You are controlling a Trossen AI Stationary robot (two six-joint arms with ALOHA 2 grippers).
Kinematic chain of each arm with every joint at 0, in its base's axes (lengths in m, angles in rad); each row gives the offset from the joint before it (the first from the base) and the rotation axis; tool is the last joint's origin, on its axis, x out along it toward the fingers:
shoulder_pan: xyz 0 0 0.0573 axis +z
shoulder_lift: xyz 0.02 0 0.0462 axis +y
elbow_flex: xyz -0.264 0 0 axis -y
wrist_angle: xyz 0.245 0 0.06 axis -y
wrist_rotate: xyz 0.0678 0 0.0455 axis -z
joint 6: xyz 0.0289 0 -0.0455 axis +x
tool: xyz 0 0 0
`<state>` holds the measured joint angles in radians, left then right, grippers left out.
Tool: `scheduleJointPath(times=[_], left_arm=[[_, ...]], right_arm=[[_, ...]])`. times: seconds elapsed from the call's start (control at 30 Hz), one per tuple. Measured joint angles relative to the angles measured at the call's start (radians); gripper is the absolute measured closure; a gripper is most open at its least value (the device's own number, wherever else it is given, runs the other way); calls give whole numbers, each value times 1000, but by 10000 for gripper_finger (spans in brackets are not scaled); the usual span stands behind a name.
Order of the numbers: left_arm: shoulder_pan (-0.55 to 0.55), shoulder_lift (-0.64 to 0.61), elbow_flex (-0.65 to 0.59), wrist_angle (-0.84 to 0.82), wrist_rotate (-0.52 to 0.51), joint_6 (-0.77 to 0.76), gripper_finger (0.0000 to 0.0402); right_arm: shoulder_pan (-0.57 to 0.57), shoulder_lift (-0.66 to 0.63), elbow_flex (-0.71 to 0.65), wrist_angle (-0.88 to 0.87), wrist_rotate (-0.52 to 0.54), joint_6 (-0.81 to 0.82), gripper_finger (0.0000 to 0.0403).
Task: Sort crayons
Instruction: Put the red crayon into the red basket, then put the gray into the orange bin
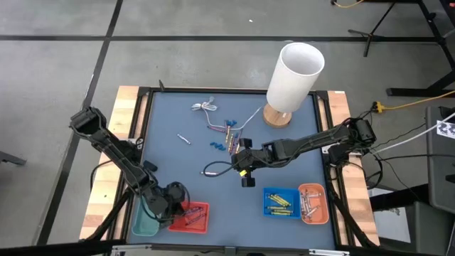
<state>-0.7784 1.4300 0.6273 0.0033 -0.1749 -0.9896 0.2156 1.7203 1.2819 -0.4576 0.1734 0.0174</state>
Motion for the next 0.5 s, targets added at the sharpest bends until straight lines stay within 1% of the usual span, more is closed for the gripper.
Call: scheduleJointPath(times=[0.1,0.17,0.37,0.5], left_arm=[[0,0,0,-8,-4,-3,331],[0,0,0,-10,-24,-3,316],[12,0,0,35,-196,4,291],[60,0,0,89,-259,33,288]], right_arm=[[0,0,0,0,0,0,400],[0,0,0,0,0,0,400],[0,0,0,-10,-1,0,400],[1,0,0,-39,-18,0,400]])
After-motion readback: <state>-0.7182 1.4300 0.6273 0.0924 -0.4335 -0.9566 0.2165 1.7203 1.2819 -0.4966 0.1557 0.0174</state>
